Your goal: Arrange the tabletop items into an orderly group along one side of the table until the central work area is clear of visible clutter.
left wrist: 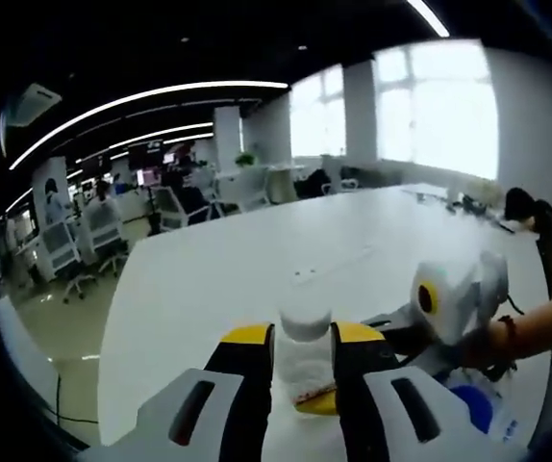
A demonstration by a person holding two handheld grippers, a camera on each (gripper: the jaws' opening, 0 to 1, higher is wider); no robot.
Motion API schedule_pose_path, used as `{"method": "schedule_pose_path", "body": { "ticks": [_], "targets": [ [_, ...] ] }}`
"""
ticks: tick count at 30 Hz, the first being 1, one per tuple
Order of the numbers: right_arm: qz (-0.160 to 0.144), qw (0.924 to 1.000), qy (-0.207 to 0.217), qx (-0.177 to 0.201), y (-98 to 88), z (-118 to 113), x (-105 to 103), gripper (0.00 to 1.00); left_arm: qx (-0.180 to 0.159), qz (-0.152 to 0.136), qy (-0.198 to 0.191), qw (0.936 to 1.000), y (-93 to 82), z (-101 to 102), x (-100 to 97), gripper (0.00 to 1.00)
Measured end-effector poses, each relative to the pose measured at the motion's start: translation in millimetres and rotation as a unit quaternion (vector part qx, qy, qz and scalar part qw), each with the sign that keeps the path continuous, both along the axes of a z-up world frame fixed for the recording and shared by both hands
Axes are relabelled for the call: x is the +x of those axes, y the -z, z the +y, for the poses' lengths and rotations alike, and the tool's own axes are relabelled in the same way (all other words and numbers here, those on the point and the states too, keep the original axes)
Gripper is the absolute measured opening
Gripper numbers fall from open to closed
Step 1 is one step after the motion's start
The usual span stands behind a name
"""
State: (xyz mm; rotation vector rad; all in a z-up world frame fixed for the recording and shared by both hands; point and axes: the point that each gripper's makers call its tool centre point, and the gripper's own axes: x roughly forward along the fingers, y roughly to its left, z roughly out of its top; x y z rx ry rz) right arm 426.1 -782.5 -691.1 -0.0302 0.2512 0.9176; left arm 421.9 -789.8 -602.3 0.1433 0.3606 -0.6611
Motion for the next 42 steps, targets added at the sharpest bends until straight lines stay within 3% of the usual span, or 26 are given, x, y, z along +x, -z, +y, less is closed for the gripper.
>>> {"method": "schedule_pose_path", "body": {
  "ticks": [14,17,23,25,27,30,35,42],
  "targets": [
    [0.011,0.9998,-0.015,0.005,0.2,0.0,-0.4,0.38,0.003,0.006,-0.003,1.0000,2.4,-0.2,-1.1,0.22],
    [0.011,0.9997,-0.020,0.004,0.3,0.0,-0.2,0.38,-0.018,0.005,-0.005,0.9998,0.0,-2.3,-1.2,0.26],
    [0.012,0.9997,-0.021,0.004,-0.7,-0.8,-0.5,0.39,-0.022,0.004,-0.012,0.9997,-0.2,0.7,-2.9,0.33],
    [0.007,0.9999,-0.015,0.002,-2.7,-2.6,1.6,0.43,-0.031,0.003,-0.015,0.9994,-2.4,1.5,-4.2,0.36],
    [0.010,0.9996,-0.013,0.023,-10.6,-3.4,2.5,0.45,-0.033,0.002,-0.018,0.9993,-2.7,2.7,-4.9,0.40],
    [0.004,0.9998,-0.003,0.019,-15.2,-8.1,5.8,0.56,-0.034,0.003,-0.022,0.9992,-2.1,4.2,-6.8,0.46],
    [0.030,0.9989,0.010,0.034,-19.3,-16.9,6.0,0.71,-0.040,0.001,-0.030,0.9988,-3.2,7.6,-11.6,0.56],
    [0.046,0.9989,0.004,0.001,-15.5,-22.0,-6.5,0.83,-0.039,-0.006,-0.030,0.9988,-7.1,9.4,-18.6,0.69]
  ]
}}
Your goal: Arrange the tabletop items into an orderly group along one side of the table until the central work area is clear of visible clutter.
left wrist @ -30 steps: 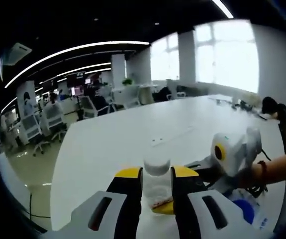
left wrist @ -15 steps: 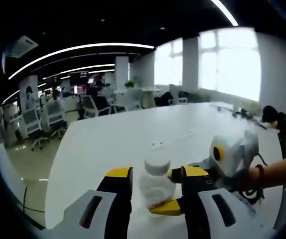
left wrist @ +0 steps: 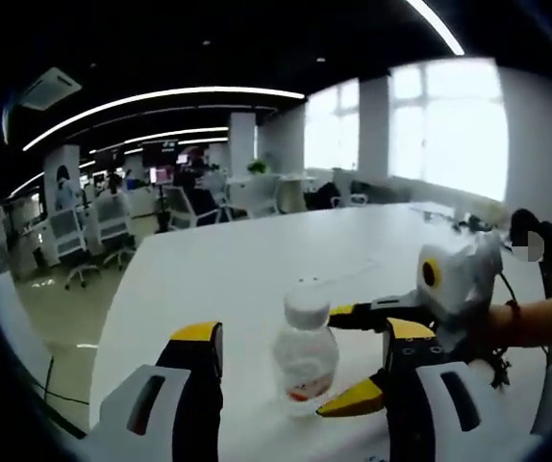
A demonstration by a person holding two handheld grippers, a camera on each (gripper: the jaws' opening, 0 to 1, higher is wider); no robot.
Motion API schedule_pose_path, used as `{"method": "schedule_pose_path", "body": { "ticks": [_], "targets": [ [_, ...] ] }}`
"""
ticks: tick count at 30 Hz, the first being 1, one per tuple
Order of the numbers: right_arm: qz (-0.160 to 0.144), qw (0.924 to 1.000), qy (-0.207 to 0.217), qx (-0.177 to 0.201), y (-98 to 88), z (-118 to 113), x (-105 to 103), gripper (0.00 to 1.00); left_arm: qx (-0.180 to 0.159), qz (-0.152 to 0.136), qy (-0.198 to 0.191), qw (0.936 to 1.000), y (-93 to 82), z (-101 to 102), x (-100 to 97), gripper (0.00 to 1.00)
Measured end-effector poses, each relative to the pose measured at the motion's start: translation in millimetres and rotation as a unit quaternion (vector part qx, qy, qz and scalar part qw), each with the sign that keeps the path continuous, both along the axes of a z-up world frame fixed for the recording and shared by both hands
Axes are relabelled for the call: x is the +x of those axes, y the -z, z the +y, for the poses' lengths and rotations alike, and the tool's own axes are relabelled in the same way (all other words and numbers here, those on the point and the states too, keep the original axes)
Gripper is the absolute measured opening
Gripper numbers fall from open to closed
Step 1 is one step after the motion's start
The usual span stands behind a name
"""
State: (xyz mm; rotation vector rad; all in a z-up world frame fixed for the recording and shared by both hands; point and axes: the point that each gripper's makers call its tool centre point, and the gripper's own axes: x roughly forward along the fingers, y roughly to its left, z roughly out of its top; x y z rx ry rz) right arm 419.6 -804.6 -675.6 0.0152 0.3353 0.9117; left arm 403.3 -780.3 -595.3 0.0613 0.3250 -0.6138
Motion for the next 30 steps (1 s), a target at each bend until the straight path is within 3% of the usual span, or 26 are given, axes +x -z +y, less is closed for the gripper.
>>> {"method": "schedule_pose_path", "body": {
  "ticks": [7,11,17,30],
  "targets": [
    [-0.005,0.9998,0.011,-0.015,-8.5,-11.5,-9.8,0.90,0.006,-0.010,0.006,0.9999,-4.0,2.0,-9.7,0.84],
    [0.012,0.9993,0.032,-0.012,-11.7,-22.5,-11.6,0.95,0.007,-0.013,0.010,0.9998,-5.2,2.1,-15.8,0.91],
    [0.012,0.9990,0.043,-0.008,-17.7,-32.7,-19.4,0.98,0.021,-0.013,0.012,0.9996,-4.7,3.4,-21.8,1.00],
    [0.037,0.9961,0.080,-0.011,-27.0,-67.3,-45.7,1.00,0.026,-0.014,0.025,0.9992,-10.7,5.3,-39.6,1.00]
  ]
}}
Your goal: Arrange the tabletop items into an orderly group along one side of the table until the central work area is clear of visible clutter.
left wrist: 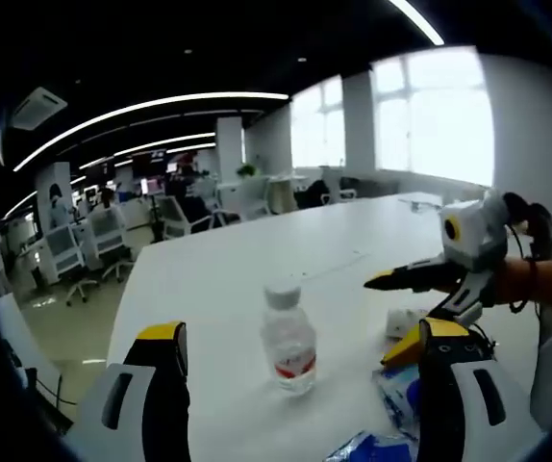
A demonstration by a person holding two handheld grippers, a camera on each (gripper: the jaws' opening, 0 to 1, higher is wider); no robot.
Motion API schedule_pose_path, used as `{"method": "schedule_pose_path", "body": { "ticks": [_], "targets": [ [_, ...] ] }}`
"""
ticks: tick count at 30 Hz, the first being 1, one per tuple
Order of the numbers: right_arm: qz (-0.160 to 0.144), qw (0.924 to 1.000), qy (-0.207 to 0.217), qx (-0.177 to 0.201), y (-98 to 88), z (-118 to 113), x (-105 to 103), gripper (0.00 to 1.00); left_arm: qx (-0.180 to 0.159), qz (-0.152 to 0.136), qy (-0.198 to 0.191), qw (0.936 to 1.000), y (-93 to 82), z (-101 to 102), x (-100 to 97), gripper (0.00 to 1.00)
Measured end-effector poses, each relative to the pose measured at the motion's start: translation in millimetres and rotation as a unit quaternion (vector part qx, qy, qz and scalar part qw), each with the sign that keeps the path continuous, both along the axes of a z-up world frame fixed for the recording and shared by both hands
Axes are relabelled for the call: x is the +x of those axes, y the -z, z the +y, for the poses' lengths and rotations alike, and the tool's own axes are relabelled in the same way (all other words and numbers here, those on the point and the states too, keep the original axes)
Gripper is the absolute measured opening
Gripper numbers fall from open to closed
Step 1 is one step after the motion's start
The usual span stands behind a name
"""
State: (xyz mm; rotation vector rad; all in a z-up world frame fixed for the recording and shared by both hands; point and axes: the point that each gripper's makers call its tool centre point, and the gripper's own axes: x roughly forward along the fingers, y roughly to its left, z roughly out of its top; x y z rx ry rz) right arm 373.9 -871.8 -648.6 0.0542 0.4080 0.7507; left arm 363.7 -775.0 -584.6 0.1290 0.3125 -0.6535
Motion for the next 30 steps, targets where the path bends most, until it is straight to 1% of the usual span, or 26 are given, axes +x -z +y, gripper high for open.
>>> {"method": "schedule_pose_path", "body": {
  "ticks": [6,9,16,23,24,27,30],
  "targets": [
    [0.000,0.9996,0.028,-0.003,-3.1,-22.0,-14.2,0.99,0.008,0.000,0.002,1.0000,-1.0,4.7,-9.6,1.00],
    [0.001,0.9990,0.044,-0.012,-2.1,-34.4,-19.7,0.97,0.010,-0.001,0.002,0.9999,-1.6,7.5,-13.8,1.00],
    [0.004,0.9977,0.066,-0.015,-2.5,-55.9,-35.4,0.95,0.018,0.000,0.004,0.9998,0.5,12.6,-25.4,1.00],
    [0.017,0.9958,0.086,-0.025,5.4,-73.9,-50.3,0.93,0.018,0.005,0.001,0.9998,3.5,17.1,-34.4,0.99],
    [0.025,0.9949,0.095,-0.025,8.8,-78.2,-52.3,0.92,0.019,0.006,0.000,0.9998,3.9,17.5,-35.4,0.99],
    [0.036,0.9934,0.107,-0.022,14.6,-85.0,-56.7,0.87,0.018,0.006,-0.002,0.9998,4.2,18.4,-39.1,0.98],
    [0.041,0.9917,0.119,-0.028,20.8,-91.7,-59.9,0.82,0.019,0.007,-0.004,0.9998,6.0,18.7,-42.9,0.98]
  ]
}}
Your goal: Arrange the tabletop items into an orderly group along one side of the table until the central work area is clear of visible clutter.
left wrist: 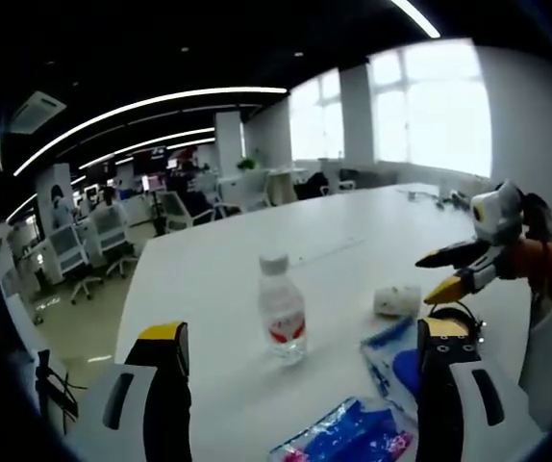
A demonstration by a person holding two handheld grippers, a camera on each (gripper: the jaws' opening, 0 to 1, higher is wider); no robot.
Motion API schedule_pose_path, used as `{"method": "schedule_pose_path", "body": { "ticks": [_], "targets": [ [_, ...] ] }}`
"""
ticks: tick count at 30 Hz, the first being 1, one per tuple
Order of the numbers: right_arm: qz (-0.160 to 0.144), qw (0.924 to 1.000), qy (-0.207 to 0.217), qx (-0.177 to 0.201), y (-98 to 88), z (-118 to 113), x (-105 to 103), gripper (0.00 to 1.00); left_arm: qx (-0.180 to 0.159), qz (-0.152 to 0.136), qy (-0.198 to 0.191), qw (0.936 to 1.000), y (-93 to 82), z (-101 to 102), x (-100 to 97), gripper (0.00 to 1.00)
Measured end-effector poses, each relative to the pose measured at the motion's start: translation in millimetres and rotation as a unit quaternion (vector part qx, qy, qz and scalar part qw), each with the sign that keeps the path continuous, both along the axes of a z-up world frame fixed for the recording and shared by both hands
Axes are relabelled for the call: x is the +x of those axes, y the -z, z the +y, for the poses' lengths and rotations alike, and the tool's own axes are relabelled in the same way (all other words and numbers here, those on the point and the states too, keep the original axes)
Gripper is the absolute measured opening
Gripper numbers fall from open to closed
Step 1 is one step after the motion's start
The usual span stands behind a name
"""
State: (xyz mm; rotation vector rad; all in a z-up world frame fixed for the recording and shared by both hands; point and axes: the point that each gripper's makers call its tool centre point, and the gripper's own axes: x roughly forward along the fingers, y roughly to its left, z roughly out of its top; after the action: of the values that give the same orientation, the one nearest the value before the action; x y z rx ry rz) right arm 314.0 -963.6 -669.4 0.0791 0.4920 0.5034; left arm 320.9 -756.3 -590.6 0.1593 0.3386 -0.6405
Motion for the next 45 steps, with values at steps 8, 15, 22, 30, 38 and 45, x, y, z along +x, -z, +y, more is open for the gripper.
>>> {"method": "schedule_pose_path", "body": {
  "ticks": [8,15,22,30,38,45],
  "targets": [
    [0.016,0.9995,0.027,-0.001,16.9,-8.2,-3.4,0.63,0.003,0.008,0.000,1.0000,8.1,2.9,-11.9,0.97],
    [0.040,0.9976,0.052,0.023,33.5,-9.3,-2.4,0.48,0.006,0.009,-0.002,0.9999,10.8,7.2,-18.7,0.96],
    [0.052,0.9950,0.079,0.032,45.4,-12.5,4.6,0.33,0.006,0.012,-0.005,0.9999,12.6,9.9,-22.7,0.94],
    [0.052,0.9907,0.109,0.063,47.1,-13.8,16.6,0.17,0.007,0.017,0.000,0.9998,16.9,8.2,-27.8,0.92],
    [0.039,0.9893,0.120,0.073,43.3,-14.3,24.8,0.00,0.010,0.019,0.004,0.9998,19.0,7.7,-32.5,0.91],
    [0.024,0.9918,0.109,0.063,37.1,-11.0,27.9,0.00,0.011,0.021,0.008,0.9997,21.5,6.0,-35.5,0.90]
  ]
}}
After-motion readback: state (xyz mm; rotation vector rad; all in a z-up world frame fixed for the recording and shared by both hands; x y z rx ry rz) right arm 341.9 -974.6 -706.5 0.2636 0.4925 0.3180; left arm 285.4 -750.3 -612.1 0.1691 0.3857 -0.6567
